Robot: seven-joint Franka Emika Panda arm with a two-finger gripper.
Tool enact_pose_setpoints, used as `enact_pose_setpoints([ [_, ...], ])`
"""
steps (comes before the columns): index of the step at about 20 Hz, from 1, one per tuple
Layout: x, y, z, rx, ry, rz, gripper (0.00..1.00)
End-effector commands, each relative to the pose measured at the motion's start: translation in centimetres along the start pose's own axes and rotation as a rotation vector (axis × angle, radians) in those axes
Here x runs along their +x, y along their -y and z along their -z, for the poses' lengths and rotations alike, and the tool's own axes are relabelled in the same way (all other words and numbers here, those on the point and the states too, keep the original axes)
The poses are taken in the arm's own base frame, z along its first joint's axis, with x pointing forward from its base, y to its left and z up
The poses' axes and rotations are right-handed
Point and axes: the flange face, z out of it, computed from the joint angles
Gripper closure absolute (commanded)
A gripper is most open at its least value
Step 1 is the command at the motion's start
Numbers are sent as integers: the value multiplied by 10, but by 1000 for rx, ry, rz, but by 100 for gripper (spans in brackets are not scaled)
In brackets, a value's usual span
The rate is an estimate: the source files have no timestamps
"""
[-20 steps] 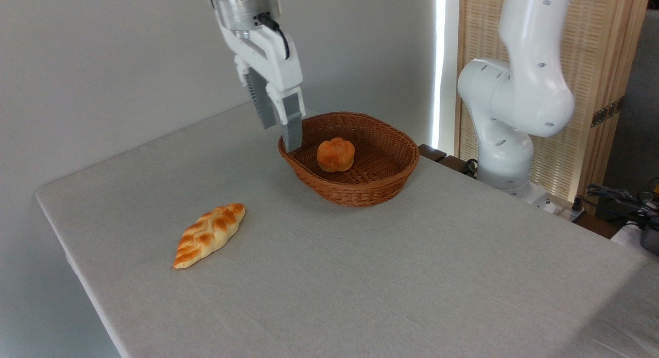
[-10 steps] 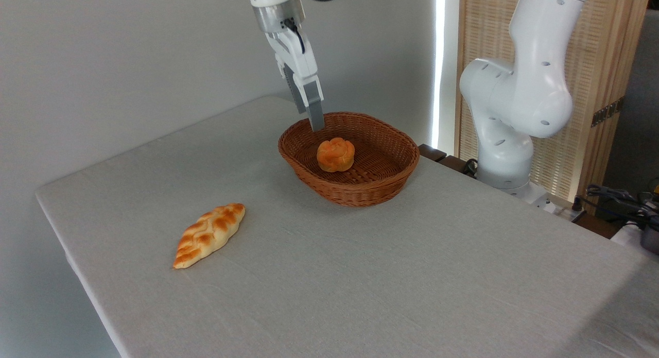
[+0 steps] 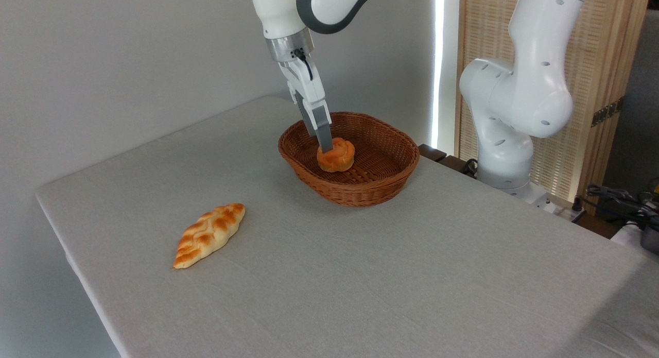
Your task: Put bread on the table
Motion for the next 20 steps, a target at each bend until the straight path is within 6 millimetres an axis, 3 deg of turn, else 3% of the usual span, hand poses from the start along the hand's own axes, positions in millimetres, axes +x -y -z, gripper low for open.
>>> enact_pose_setpoints([
  [1, -2, -1, -15, 32, 42, -16, 0],
  [6, -4, -3, -33, 16, 73, -21, 4],
  [8, -3, -3, -34, 15, 73, -21, 29],
  [11, -2, -2, -33, 19, 64, -21, 52],
  [12, -2, -1, -33, 21, 62, -20, 55],
  [20, -1, -1, -33, 20, 61, -22, 57],
])
